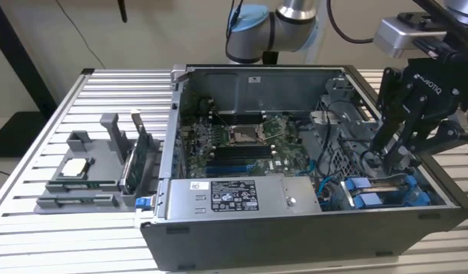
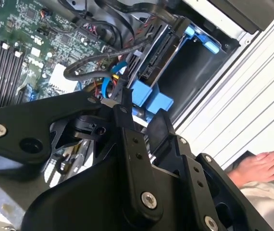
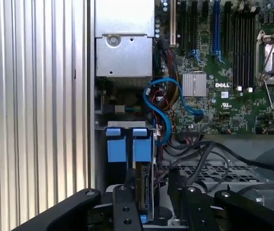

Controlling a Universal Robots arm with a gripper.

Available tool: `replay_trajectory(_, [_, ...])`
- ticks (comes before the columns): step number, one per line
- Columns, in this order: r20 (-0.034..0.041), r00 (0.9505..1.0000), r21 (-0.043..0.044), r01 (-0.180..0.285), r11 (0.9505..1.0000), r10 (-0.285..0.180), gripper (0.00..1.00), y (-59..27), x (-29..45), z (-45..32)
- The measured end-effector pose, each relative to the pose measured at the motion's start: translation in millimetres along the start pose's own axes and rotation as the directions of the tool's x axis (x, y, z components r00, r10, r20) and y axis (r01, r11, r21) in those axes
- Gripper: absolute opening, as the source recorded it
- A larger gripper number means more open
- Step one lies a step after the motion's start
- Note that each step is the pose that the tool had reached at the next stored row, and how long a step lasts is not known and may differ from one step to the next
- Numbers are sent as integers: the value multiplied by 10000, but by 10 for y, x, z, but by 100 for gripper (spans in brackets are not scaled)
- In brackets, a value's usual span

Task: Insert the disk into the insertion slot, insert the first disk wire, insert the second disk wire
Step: 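Insert the disk into the insertion slot, then insert the first disk wire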

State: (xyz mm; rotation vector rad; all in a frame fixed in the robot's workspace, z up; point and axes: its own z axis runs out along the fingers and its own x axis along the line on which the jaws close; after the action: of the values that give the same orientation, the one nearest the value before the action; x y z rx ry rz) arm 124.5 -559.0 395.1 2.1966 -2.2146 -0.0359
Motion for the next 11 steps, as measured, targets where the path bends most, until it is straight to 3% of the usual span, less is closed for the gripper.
replay_trajectory(6, [-13, 9994, 64, 345, 9994, -345, 41, 8, -44, 6])
replay_trajectory(11, [-24, 9985, 213, 541, 9983, -541, 41, 13, -117, 25])
